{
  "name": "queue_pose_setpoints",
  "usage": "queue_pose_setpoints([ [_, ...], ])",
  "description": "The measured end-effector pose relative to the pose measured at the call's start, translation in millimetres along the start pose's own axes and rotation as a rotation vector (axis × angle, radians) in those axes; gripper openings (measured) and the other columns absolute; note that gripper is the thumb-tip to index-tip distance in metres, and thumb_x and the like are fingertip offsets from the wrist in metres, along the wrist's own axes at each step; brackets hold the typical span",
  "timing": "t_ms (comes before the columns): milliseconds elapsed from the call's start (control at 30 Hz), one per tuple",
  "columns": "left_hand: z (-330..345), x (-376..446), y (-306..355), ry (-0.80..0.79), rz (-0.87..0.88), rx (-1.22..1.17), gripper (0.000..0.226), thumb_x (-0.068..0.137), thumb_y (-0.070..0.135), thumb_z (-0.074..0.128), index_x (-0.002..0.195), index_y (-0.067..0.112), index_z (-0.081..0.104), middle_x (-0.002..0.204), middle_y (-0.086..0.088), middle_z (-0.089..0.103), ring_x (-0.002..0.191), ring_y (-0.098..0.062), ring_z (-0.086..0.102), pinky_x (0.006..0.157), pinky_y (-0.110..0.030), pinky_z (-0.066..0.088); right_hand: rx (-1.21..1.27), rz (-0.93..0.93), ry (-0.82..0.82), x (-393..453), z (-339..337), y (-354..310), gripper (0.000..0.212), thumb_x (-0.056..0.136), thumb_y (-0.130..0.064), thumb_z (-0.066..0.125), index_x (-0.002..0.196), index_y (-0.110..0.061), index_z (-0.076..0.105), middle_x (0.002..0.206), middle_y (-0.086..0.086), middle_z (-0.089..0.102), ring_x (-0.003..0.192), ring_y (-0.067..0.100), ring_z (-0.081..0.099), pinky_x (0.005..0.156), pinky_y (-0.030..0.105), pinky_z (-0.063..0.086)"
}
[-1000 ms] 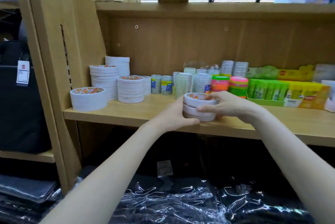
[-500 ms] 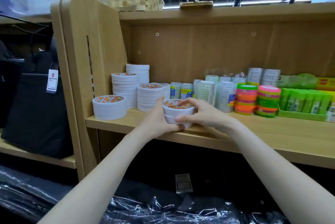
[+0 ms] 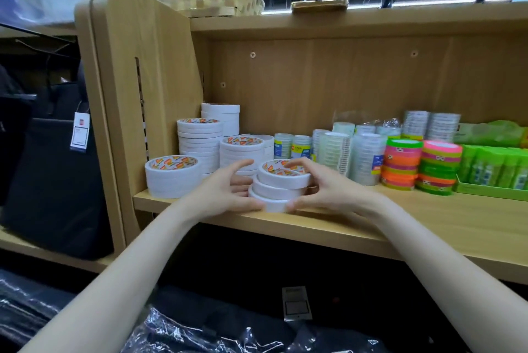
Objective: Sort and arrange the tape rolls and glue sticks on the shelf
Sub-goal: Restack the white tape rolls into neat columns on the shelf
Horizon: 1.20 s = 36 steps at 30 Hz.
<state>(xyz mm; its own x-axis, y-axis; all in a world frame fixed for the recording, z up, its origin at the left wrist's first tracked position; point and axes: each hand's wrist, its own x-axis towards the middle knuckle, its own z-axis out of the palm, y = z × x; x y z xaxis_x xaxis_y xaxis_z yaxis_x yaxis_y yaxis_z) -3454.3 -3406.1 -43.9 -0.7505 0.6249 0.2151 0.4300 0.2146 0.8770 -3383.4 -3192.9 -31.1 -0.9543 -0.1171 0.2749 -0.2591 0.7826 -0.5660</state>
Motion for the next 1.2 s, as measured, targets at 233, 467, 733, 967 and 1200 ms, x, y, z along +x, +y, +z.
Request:
queue_pose_setpoints([
  [233, -5, 5, 16, 0.091, 0.088, -0.004, 0.072, 0.072, 0.000, 0.075, 0.134, 0.020, 0.043, 0.123, -0.016, 0.057, 0.095, -0.010, 0.062, 0.084, -0.011, 0.048, 0.138, 0.008, 0.152, 5, -1, -9, 0.072, 0.064, -0.030, 0.084, 0.123, -0.030, 0.043, 0.120, -0.007, 0.057, 0.109, 0.011, 0.056, 0.097, 0.028, 0.045],
  [467, -55, 80, 76, 0.264, 0.257, 0.327, 0.073, 0.072, 0.019, 0.079, 0.135, 0.015, 0.042, 0.117, -0.012, 0.062, 0.101, -0.017, 0.062, 0.092, -0.029, 0.050, 0.264, -0.062, 0.333, 86, -60, -27, 0.059, 0.067, -0.018, 0.083, 0.115, -0.020, 0.049, 0.111, 0.013, 0.063, 0.092, 0.020, 0.063, 0.085, 0.042, 0.053],
  [733, -89, 144, 61, 0.368, 0.198, 0.747, 0.046, 0.082, 0.019, 0.070, 0.124, 0.011, 0.054, 0.112, -0.009, 0.064, 0.099, -0.018, 0.062, 0.093, -0.033, 0.047, -0.129, 0.093, 0.193, 180, -43, 11, 0.082, 0.072, -0.035, 0.078, 0.137, -0.014, 0.034, 0.132, 0.003, 0.046, 0.117, 0.018, 0.045, 0.091, 0.024, 0.037],
  [967, -103, 141, 43, 0.409, 0.100, 0.955, 0.027, 0.087, 0.018, 0.060, 0.113, 0.015, 0.062, 0.119, -0.005, 0.062, 0.102, -0.023, 0.060, 0.080, -0.027, 0.041, -0.218, 0.036, 0.276, 178, -34, 15, 0.070, 0.069, -0.045, 0.077, 0.126, -0.016, 0.049, 0.114, 0.004, 0.058, 0.096, 0.015, 0.051, 0.077, 0.026, 0.040],
  [1200, -102, 138, 41, 0.349, 0.095, 0.977, 0.028, 0.088, 0.024, 0.061, 0.115, 0.017, 0.062, 0.132, -0.008, 0.052, 0.121, -0.024, 0.047, 0.087, -0.028, 0.037, -0.253, 0.046, 0.237, 177, -36, 13, 0.073, 0.071, -0.046, 0.076, 0.132, -0.017, 0.046, 0.129, 0.005, 0.054, 0.115, 0.020, 0.049, 0.090, 0.029, 0.042],
])
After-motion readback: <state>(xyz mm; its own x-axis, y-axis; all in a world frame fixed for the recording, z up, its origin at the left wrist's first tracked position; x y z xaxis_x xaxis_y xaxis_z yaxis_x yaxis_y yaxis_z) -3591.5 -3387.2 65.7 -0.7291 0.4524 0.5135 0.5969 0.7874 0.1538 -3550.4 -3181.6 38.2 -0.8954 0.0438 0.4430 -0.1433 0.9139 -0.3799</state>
